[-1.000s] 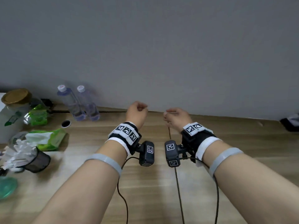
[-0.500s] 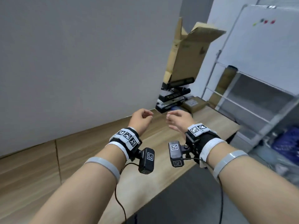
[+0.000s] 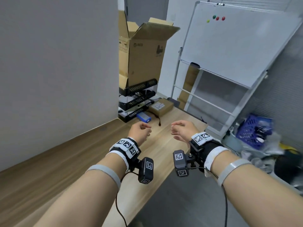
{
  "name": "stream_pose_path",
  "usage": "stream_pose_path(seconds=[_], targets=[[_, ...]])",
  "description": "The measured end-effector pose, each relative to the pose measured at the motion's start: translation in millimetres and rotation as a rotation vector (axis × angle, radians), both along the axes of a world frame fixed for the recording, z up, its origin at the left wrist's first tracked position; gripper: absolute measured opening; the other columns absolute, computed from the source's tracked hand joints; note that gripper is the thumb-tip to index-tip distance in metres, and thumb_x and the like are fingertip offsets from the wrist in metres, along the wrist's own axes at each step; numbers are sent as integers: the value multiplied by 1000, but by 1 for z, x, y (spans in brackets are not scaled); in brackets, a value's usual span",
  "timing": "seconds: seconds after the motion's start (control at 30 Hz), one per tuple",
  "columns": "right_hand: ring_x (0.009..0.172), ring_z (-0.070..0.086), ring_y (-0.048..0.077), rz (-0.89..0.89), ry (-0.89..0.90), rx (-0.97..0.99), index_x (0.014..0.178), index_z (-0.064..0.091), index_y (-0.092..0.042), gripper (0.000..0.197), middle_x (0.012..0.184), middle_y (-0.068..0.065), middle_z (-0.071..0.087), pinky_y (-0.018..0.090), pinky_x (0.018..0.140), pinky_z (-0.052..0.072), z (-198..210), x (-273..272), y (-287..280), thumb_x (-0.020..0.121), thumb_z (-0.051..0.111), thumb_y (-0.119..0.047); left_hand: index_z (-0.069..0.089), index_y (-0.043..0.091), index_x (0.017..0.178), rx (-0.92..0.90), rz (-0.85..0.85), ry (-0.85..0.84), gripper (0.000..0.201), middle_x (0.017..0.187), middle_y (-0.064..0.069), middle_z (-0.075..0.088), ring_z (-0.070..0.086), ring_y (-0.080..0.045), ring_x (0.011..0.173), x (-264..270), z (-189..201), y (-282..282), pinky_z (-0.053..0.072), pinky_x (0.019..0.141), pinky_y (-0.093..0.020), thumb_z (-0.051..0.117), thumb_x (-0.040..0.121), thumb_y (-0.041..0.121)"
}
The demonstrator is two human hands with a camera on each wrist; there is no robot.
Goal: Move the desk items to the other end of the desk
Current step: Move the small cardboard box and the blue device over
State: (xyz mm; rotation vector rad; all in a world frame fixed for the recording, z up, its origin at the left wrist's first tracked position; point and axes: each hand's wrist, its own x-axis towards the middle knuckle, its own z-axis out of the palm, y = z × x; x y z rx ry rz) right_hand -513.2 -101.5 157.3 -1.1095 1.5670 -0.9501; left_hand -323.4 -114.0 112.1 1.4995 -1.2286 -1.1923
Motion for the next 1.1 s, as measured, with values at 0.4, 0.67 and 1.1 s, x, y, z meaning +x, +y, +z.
stream_pose_path(seconds=[0.4,0.67,1.1], targets=[[68,61,15,118,162,160,90,65,-16,10,90,9,64,41,85,57,-41,8,-175,89,60,-8,61,12,93,214,137,46,10,86,-6,63,56,-11,66,12,-70,-145,39,51,-19,56,92,3],[90,64,22,101,190,280,106,62,-11,16,106,12,63,36,81,57,-80,-30,-257,90,59,-9,58,21,77,346,164,-13,15,84,-4,65,60,-21,78,-2,-94,-206,45,65,-25,61,88,12],[87,62,30,455,713,185,111,61,-9,29,103,15,63,32,76,51,-170,-81,-500,85,55,-20,45,12,129,608,519,-408,64,122,-15,58,58,-33,111,-57,-153,-337,48,92,-37,78,78,34]])
